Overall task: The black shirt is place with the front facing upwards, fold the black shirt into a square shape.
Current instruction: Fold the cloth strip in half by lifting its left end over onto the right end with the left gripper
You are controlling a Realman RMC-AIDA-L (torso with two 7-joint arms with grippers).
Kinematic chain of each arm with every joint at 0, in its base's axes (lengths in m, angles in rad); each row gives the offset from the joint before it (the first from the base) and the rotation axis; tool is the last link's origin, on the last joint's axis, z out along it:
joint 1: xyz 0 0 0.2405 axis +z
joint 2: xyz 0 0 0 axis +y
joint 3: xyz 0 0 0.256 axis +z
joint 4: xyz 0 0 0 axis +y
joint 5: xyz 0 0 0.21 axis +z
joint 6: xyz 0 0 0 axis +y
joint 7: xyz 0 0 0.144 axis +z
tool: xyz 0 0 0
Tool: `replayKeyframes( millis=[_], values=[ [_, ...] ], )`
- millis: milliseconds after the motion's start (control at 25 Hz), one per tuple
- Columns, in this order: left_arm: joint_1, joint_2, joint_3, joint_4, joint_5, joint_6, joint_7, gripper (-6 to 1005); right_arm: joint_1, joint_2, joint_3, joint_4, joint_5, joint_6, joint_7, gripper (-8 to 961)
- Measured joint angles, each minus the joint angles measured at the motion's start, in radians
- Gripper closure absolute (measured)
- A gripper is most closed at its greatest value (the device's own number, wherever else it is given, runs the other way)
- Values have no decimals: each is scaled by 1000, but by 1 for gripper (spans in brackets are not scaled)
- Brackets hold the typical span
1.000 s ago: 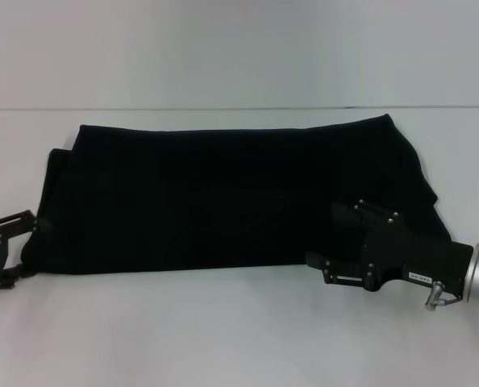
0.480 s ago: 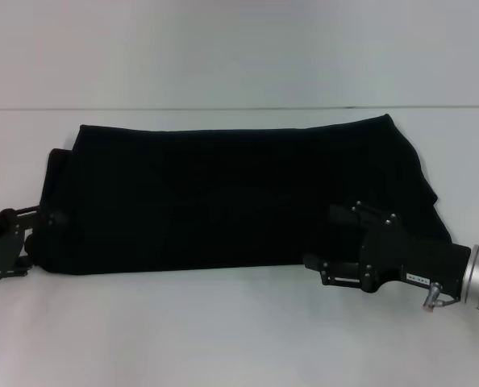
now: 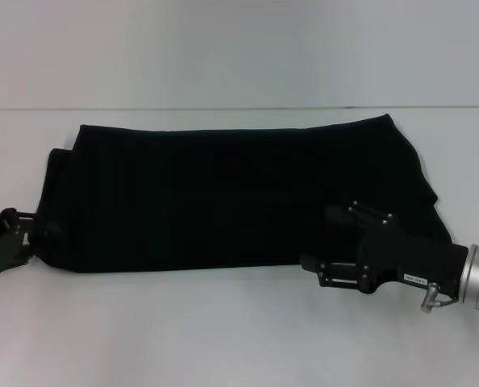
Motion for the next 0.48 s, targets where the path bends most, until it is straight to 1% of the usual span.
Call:
replayKeyframes(
  millis=[80, 240, 400, 480],
  values=[
    [0, 0, 0, 0, 0, 0, 1, 423, -1, 0, -6, 0, 0, 0, 0, 6],
    [-1, 0, 2, 1, 0, 0, 9, 668, 0, 0, -17, 2, 0, 4, 0, 6],
    [1, 0, 3, 3, 0, 0, 16, 888, 0, 0, -20, 4, 0, 5, 0, 6],
    [4, 0, 0, 6, -3, -1, 20, 912, 0, 0, -20, 7, 0, 5, 0, 5]
  ],
)
